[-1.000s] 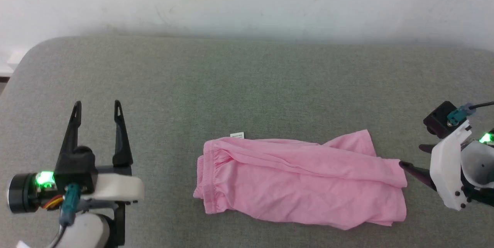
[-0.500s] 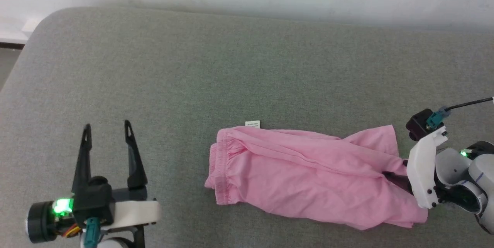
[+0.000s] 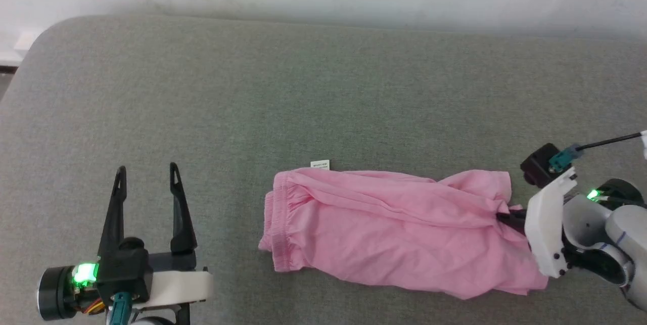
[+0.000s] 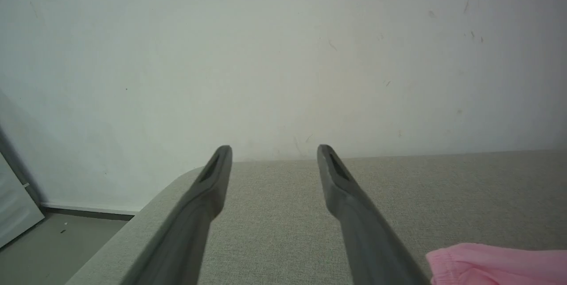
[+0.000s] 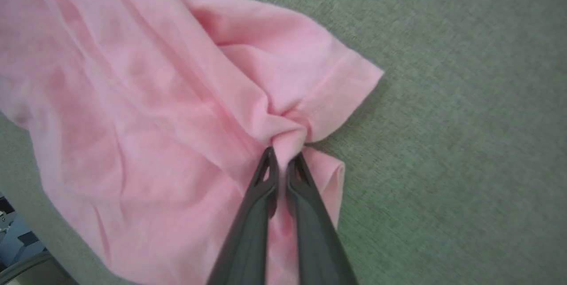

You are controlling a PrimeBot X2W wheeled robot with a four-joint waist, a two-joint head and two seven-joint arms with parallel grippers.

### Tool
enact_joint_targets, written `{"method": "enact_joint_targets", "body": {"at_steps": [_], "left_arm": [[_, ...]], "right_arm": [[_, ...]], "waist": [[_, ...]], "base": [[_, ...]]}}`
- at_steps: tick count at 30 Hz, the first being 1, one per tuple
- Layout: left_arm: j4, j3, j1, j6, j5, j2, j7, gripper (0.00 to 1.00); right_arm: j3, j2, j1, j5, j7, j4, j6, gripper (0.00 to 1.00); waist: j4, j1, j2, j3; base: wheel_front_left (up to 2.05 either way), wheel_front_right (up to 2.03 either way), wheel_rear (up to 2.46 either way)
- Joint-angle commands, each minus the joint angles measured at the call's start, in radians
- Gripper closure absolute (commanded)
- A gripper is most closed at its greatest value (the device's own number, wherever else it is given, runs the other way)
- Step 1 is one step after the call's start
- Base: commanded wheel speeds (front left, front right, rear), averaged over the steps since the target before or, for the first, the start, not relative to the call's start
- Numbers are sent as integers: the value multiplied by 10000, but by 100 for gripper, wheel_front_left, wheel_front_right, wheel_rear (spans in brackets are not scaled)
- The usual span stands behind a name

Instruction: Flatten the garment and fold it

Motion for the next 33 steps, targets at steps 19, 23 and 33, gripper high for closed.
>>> {"method": "enact_joint_targets", "body": {"at_steps": [19, 23, 33], "left_arm": [[93, 647, 597, -685, 462, -381, -47, 0], [69, 646, 591, -769, 539, -405, -47, 0], [-10, 441, -26, -905, 596, -748, -47, 0]], "right_arm": [[-1354, -3012, 773, 680, 117, -2152, -7, 100], [-1416, -2695, 708, 747, 374, -3565, -7, 100], [-241, -358, -814, -188, 1453, -4179, -7, 100]], "waist": [[-520, -1, 0, -662], [-457, -1, 0, -638], [18, -1, 0, 71]], "base": [[0, 0, 0], [0, 0, 0], [0, 0, 0]]}}
